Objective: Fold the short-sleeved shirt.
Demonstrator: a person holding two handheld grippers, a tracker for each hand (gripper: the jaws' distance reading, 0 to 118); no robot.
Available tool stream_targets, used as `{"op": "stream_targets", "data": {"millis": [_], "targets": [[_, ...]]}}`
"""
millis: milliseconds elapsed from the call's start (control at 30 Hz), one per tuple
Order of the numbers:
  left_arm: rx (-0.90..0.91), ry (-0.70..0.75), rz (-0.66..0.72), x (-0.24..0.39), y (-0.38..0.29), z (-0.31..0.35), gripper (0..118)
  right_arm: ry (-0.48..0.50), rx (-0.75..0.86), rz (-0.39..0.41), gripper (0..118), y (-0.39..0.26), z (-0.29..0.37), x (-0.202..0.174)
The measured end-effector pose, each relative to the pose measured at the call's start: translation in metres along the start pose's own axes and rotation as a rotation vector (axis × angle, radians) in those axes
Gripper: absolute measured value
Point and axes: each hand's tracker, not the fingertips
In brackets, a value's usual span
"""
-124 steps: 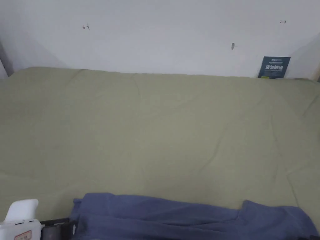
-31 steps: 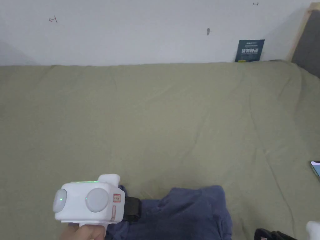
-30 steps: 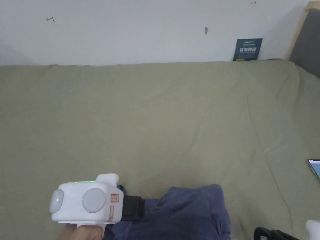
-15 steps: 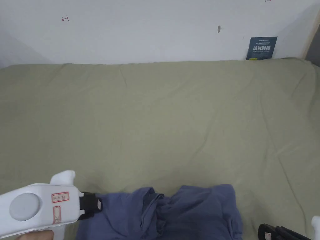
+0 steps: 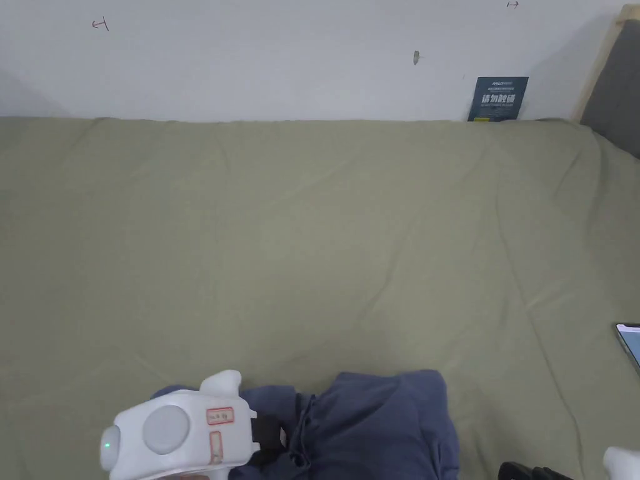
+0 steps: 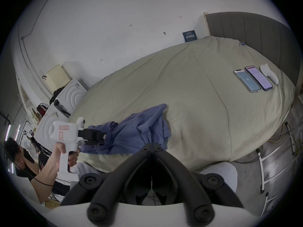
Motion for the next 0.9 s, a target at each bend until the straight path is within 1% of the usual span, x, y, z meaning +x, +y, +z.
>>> {"op": "stream_targets", "data": {"millis": [67,100,133,167,233,300,367,400,467,500,533,567,600,633,667,800,833,900], "targets": [[0.044,-0.016,-0.05,-0.003,0.006,0.033,0,0.0,-0.006,0.013,0,0.003,-0.004,-0.003],[0.077,-0.023,-0.065,-0.008,0.01,0.053,0,0.0,-0.007,0.019,0,0.005,-0.006,-0.006],[0.102,-0.016,-0.07,0.001,-0.002,0.08,0,0.006,-0.009,0.022,0,0.007,-0.008,-0.007],[0.133,-0.007,-0.072,-0.008,-0.001,0.1,0,0.016,-0.01,0.025,0,0.008,-0.012,-0.008],[0.2,0.046,-0.032,-0.033,0.0,0.131,0,0.026,-0.013,0.04,0,0.011,-0.019,-0.015],[0.205,0.126,-0.001,-0.06,-0.004,0.149,0,0.04,-0.02,0.056,0,0.013,-0.027,-0.02],[0.179,0.2,0.042,-0.087,-0.004,0.153,0,0.053,-0.028,0.07,0,0.015,-0.033,-0.026],[0.172,0.18,0.062,-0.09,-0.008,0.152,0,0.056,-0.034,0.077,0,0.016,-0.035,-0.03],[0.148,0.105,0.118,-0.104,-0.008,0.148,0,0.055,-0.042,0.093,0,0.017,-0.037,-0.038],[0.143,0.055,0.124,-0.109,-0.007,0.145,0,0.054,-0.046,0.099,0,0.018,-0.037,-0.041],[0.137,-0.015,0.125,-0.111,-0.006,0.142,10,0.053,-0.048,0.102,0,0.018,-0.038,-0.042],[0.111,-0.091,0.129,-0.115,-0.003,0.137,53,0.051,-0.051,0.103,0,0.018,-0.038,-0.044],[0.08,-0.159,0.141,-0.118,-0.001,0.129,99,0.049,-0.054,0.102,0,0.019,-0.039,-0.045],[0.056,-0.202,0.149,-0.124,0.001,0.121,118,0.049,-0.058,0.1,0,0.02,-0.039,-0.045],[0.114,-0.192,0.141,-0.129,0.003,0.121,118,0.047,-0.06,0.097,0,0.02,-0.039,-0.046],[0.089,-0.199,0.169,-0.137,0.015,0.1,118,0.036,-0.068,0.094,0,0.02,-0.039,-0.045],[0.062,-0.248,0.188,-0.14,0.017,0.092,118,0.03,-0.072,0.096,0,0.02,-0.038,-0.046],[0.068,-0.321,0.191,-0.14,0.018,0.082,118,0.019,-0.074,0.101,0,0.02,-0.038,-0.047]]}}
